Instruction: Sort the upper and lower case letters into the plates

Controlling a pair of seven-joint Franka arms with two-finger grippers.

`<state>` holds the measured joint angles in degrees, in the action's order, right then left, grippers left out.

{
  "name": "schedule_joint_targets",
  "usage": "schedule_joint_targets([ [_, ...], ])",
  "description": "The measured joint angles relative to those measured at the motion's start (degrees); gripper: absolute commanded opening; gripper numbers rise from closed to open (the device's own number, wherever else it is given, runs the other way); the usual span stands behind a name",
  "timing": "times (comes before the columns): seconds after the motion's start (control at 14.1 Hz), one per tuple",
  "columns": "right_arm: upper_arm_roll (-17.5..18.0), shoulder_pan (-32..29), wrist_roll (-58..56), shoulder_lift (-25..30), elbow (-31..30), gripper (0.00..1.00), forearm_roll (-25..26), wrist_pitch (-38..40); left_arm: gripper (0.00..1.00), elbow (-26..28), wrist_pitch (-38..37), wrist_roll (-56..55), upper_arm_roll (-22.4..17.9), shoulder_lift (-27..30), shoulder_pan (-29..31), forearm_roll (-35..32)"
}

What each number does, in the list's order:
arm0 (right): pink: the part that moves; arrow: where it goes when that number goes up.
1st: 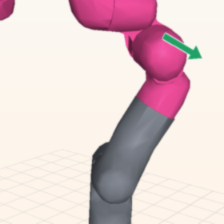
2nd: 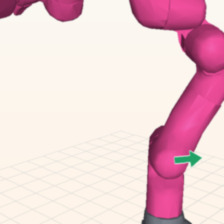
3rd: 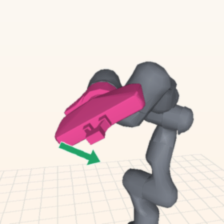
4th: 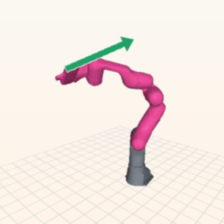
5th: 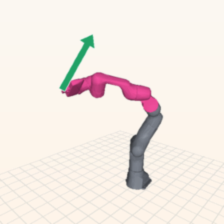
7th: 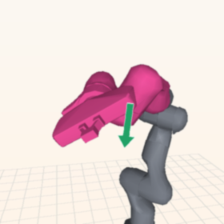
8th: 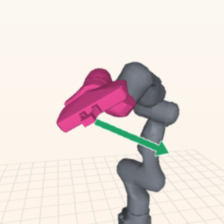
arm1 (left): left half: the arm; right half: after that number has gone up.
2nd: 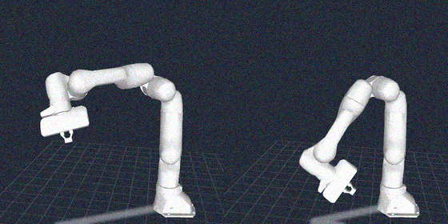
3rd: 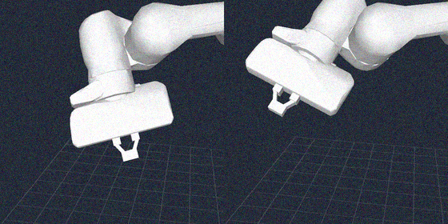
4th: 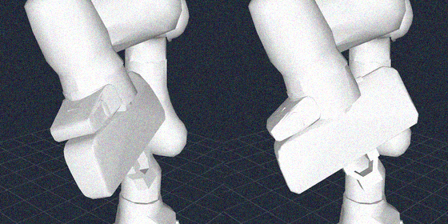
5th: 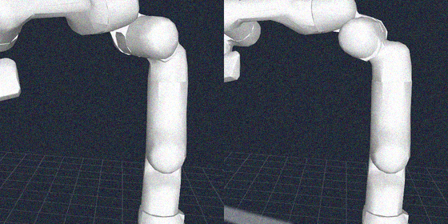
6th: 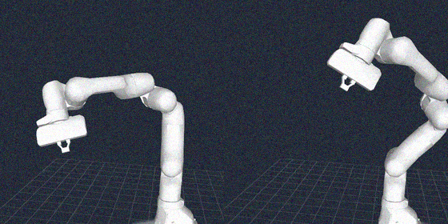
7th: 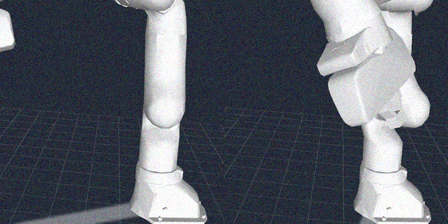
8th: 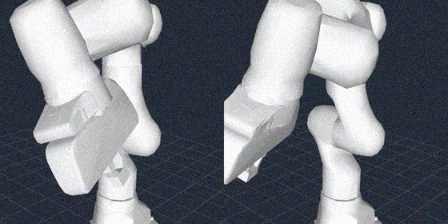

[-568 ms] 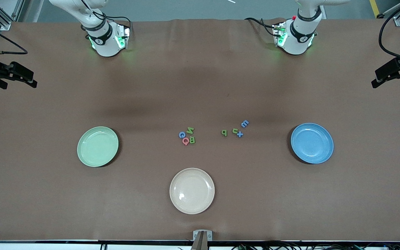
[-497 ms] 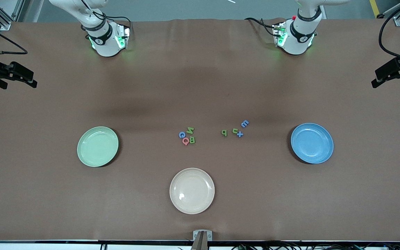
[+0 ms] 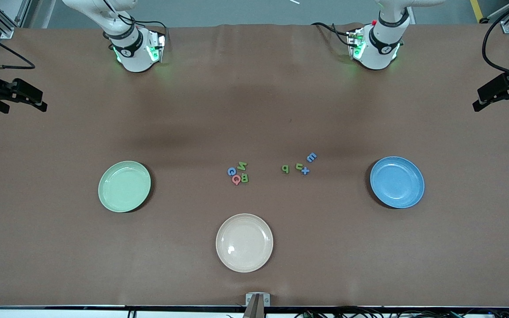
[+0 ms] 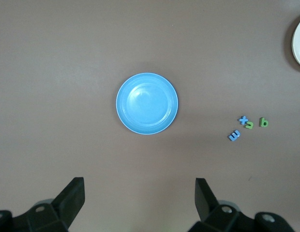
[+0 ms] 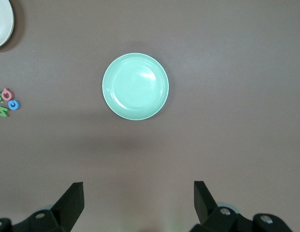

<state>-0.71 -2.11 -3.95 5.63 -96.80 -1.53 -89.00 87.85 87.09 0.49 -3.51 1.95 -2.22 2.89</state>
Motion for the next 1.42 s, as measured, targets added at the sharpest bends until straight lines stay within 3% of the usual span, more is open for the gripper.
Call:
schedule_joint_targets([
  [0.21, 0.0, 0.0, 0.0, 0.0, 0.0, 1.0, 0.0, 0.0, 1.0, 0.7, -2.4, -2.2, 1.2, 0.0, -0.3, 0.3],
  [0.64, 0.1, 0.0, 0.0, 0.0, -0.1, 1.0, -1.0, 0.3, 1.0, 4.9, -1.5, -27.9, 13.0, -2.9, -1.0, 2.6],
  [1.07, 0.1, 0.0, 0.4, 0.0, -0.2, 1.0, -1.5, 0.4, 1.0, 19.8, 20.3, -55.6, 24.7, -7.7, -1.4, 2.5],
  [1.42, 0.1, 0.0, 0.5, 0.0, -0.2, 1.0, -1.5, 0.5, 1.0, 26.2, 35.0, -66.6, 26.5, -15.3, -4.8, -2.4],
])
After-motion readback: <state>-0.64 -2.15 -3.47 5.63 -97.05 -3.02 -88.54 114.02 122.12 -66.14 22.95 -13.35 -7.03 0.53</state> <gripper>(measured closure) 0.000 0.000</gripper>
